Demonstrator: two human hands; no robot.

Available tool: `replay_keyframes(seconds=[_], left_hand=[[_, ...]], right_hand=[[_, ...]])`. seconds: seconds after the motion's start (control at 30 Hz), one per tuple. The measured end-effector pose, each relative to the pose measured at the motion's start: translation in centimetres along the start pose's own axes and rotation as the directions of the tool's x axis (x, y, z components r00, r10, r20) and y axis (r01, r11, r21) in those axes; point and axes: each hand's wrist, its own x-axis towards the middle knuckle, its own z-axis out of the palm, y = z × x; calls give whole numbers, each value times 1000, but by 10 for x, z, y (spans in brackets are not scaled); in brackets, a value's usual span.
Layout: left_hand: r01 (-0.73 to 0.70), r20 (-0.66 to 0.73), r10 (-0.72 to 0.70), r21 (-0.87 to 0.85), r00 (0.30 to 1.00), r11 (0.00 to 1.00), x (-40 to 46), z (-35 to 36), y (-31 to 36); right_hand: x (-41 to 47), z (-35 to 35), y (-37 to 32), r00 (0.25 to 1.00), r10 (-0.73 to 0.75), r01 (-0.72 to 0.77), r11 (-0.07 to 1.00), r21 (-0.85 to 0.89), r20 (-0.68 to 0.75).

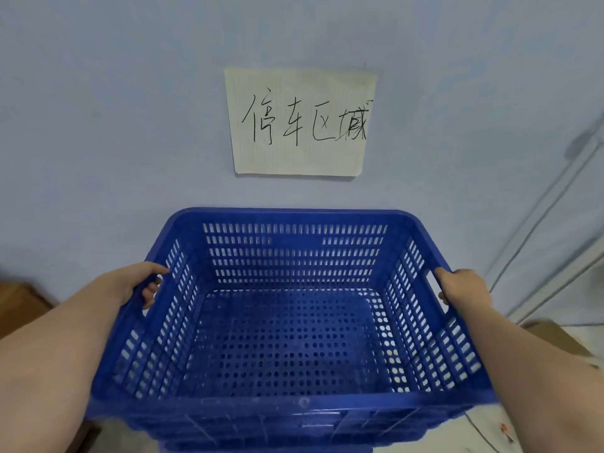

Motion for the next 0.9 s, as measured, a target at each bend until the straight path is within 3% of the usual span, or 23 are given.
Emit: replay_keyframes(seconds=[0.43, 0.7, 0.9], left_hand=[[-6, -96, 11, 52, 995, 999, 42, 17, -15], [21, -40, -20, 37, 999, 999, 60, 11, -31], [-70, -136, 75, 40, 988, 997, 71, 9, -48]], right_hand=[[34, 47, 16, 999, 34, -34, 999, -2, 42], [29, 65, 23, 997, 75, -76, 997, 15, 35], [31, 78, 26, 996, 67, -63, 995, -80, 56]])
